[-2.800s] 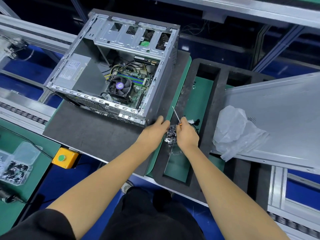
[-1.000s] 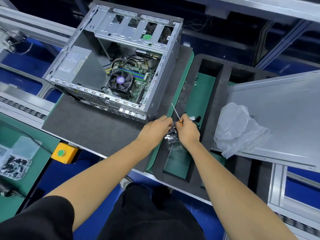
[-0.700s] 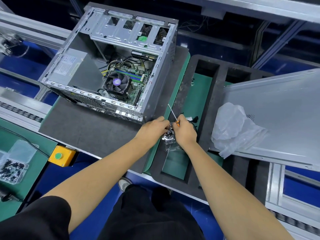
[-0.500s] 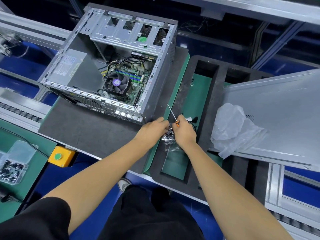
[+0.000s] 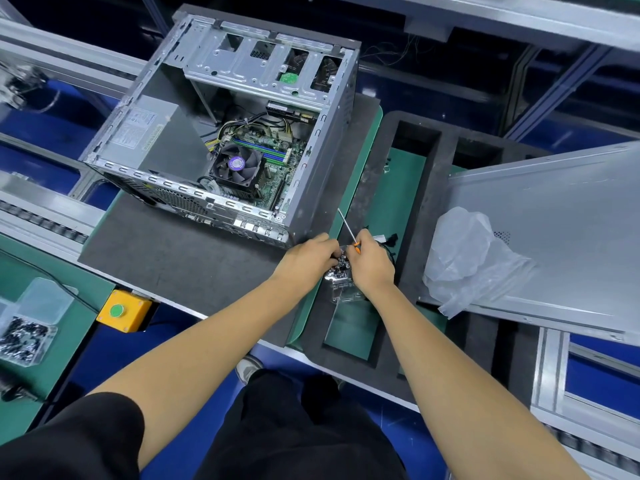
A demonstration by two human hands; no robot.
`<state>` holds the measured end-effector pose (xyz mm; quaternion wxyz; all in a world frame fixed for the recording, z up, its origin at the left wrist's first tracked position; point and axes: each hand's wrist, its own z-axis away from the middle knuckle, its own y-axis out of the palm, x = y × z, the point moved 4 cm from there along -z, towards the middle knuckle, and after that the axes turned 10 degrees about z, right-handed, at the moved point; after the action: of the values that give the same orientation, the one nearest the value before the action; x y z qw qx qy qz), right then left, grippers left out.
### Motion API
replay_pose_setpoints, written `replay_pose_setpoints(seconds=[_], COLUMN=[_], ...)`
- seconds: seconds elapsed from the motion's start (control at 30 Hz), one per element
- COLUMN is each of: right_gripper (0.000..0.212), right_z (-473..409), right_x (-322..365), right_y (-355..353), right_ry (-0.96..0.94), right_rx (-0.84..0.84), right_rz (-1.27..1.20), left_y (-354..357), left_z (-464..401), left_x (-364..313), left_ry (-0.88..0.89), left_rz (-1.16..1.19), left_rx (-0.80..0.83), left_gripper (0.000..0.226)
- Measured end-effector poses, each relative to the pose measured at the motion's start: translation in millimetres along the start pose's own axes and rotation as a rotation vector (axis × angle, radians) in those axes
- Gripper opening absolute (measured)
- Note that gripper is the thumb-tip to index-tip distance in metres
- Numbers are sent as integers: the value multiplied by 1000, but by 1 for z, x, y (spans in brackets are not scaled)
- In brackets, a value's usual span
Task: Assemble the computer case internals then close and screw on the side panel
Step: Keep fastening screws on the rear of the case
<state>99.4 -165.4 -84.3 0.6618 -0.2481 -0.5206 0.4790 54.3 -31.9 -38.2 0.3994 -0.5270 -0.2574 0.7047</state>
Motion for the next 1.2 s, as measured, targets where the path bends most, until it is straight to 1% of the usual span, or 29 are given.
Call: replay_pose_setpoints(seconds=[0.33,0.43,0.67,0.87,1.0,1.07,1.2], right_gripper=[19,19,19,21,21,21,19], right_z=[0,0,0,-1,-1,-1,-2], right_x=[0,0,0,1,0,-1,-1], right_y=[-1,-1,-1,-2,-1,0,-1], right_ry=[-13,-14,-13,-12,-6,0,15], right_rx=[0,-2,5,4,1,3,15], right_rz=[17,26,19,1,1,0,10], left_y=[4,4,-1,-4,-2,-3,-9], left_z=[-4,-3,6,15,24,31,40], left_x=[-3,-1,-1,2,12,21,42], left_ry=[-16,-32,78,94,202,231,195], left_rz=[-58,-61,-42,-81,-61,-3,60], left_rx=[24,-11,-110,-44,-4,-14,-41], left_gripper=[20,23,22,13,8,8,10])
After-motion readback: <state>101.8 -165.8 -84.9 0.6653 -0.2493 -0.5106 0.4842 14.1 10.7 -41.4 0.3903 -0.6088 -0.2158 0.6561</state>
